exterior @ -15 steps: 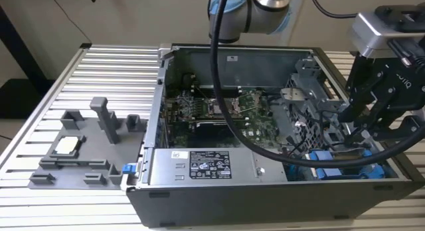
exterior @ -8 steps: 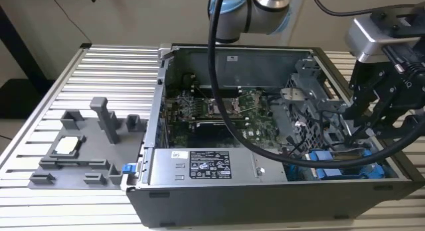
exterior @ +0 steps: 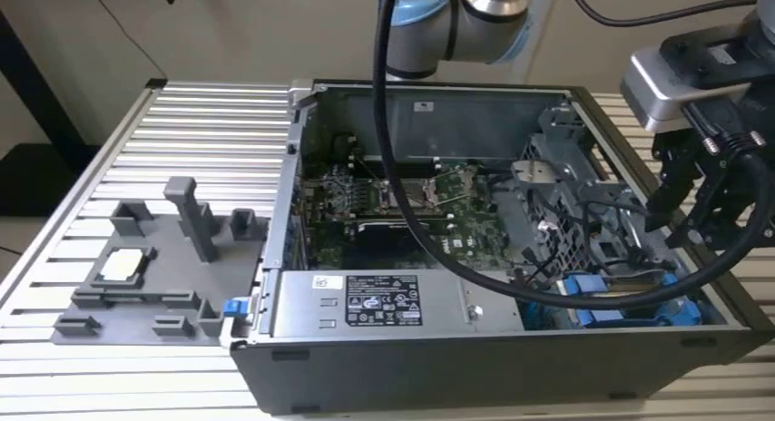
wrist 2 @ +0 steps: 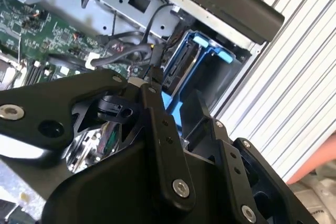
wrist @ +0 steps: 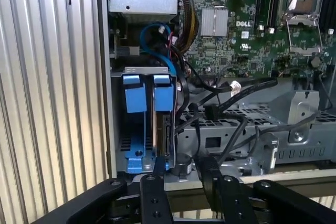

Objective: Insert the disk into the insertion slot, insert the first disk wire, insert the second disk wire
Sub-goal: 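Insert the first disk wire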

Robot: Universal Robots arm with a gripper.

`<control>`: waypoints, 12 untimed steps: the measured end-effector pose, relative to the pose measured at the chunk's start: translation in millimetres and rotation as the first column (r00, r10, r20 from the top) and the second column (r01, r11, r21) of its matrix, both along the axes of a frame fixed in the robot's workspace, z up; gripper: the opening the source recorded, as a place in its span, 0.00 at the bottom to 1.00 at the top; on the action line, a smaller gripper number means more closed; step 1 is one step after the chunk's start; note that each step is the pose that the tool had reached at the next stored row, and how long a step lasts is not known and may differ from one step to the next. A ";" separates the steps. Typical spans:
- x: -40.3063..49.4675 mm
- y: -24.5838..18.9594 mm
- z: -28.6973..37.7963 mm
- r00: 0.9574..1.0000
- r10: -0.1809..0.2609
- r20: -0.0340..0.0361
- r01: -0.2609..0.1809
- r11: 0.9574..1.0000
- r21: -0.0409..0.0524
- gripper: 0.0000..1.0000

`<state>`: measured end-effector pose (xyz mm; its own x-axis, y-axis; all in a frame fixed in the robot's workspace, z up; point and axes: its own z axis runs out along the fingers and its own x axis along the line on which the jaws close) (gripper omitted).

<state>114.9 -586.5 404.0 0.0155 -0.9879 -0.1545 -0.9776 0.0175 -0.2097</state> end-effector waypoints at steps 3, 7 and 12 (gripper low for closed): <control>-1.5 1.2 -0.7 0.999 0.001 0.043 -0.002 1.000 0.001 0.42; -2.5 10.1 -3.4 0.998 0.006 0.069 -0.005 1.000 -0.008 0.42; -3.2 17.5 -5.6 0.997 0.023 0.070 -0.020 0.998 -0.056 0.42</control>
<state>111.7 -569.0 398.4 0.0457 -0.9942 -0.0977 -0.9604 -0.0168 -0.2782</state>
